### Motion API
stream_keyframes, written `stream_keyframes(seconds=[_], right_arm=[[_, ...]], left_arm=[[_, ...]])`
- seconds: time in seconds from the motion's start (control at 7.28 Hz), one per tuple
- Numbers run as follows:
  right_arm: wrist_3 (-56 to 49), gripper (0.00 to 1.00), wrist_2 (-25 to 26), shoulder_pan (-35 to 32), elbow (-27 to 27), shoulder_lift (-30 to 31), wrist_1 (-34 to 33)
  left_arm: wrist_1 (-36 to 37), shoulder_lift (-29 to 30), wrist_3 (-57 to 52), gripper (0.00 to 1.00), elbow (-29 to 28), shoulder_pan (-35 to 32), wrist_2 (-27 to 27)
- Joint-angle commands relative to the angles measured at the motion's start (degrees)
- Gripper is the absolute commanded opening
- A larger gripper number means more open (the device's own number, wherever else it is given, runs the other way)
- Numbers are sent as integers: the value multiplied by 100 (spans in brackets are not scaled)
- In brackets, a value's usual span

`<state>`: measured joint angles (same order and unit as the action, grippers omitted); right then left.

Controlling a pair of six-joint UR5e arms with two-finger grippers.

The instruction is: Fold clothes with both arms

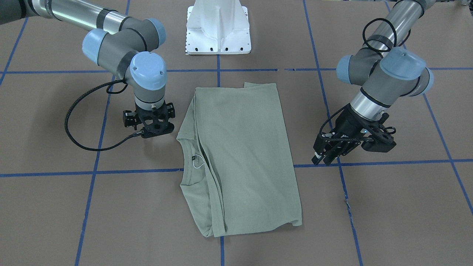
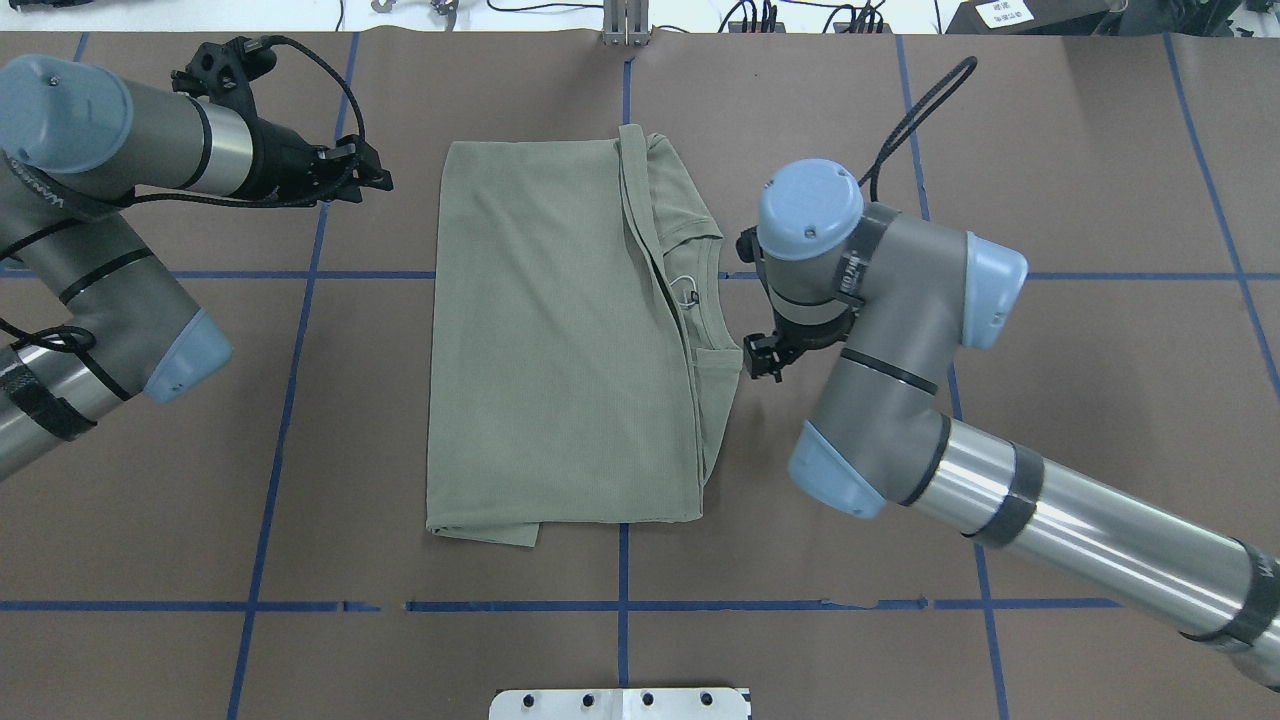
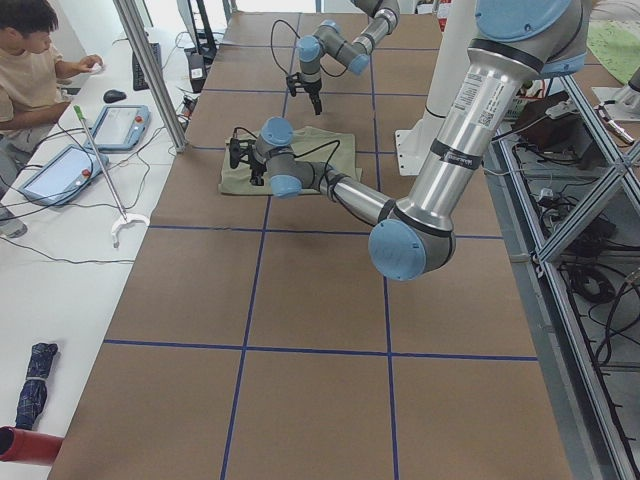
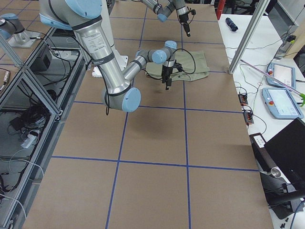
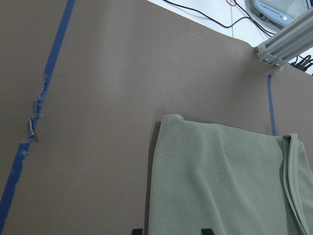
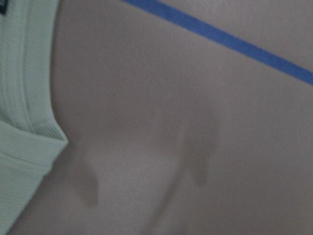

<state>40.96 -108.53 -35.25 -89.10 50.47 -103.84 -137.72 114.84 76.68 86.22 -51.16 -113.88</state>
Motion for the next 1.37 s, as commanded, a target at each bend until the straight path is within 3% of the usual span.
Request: stream_keyframes(seconds=[0.0,0.27,0.41,0.82,1.24], right_arm=[[506,100,16,-25,1634,-1272,929],[649,100,260,-69,2988,-2177,1707],[650,100,297,-69,3317,-2243,1953],[580,100,385,-235,3759,-2226,2298],[-445,100,53,-1086,3734,-1701,2298]], left_arm=[[0,-23,-4,50,44,-8,-64],[0,-50,5,50,44,-8,-64],[0,-50,5,50,44,0,-64],[0,-50,5,50,44,-8,-73],[0,-50,-4,50,44,-17,-73]])
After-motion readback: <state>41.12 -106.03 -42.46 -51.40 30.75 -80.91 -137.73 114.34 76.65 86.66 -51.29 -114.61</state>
